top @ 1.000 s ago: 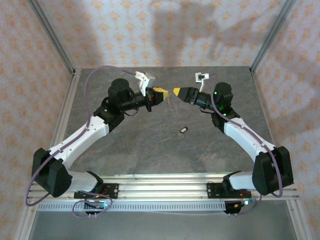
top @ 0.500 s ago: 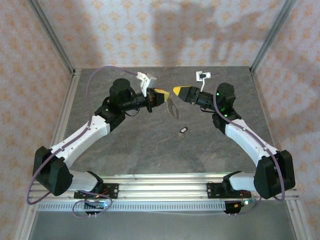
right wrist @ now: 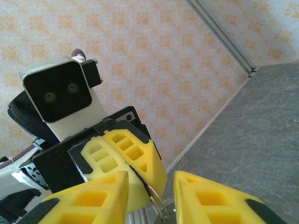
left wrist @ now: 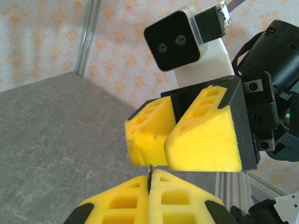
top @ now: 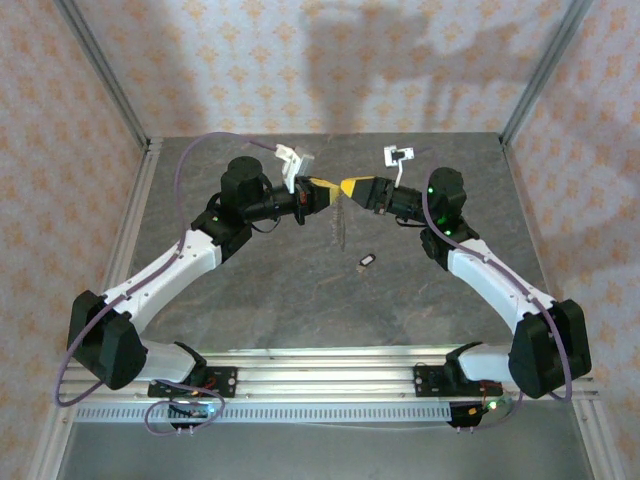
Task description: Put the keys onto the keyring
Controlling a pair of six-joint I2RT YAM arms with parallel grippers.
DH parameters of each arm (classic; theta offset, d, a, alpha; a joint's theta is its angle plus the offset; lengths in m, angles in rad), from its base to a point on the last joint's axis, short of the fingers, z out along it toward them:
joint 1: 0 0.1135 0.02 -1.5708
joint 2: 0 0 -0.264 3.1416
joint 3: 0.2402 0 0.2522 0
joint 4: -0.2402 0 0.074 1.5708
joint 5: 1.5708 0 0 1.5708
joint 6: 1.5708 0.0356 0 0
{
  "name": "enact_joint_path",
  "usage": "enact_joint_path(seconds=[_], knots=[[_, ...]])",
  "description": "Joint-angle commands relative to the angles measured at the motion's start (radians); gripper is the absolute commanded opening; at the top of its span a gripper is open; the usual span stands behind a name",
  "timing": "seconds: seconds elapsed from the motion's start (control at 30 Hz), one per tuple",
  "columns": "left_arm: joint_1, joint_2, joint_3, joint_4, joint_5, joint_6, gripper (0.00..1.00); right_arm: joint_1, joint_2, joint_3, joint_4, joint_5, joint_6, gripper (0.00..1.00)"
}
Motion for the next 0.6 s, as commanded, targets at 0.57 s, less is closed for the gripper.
enact_joint_path(seconds=[0.57], knots=[[0.024, -0.006, 0.041, 0.066, 0.010, -0.025, 0.00, 0.017, -0.018, -0.009, 0.032, -0.034, -0.024, 0.21]])
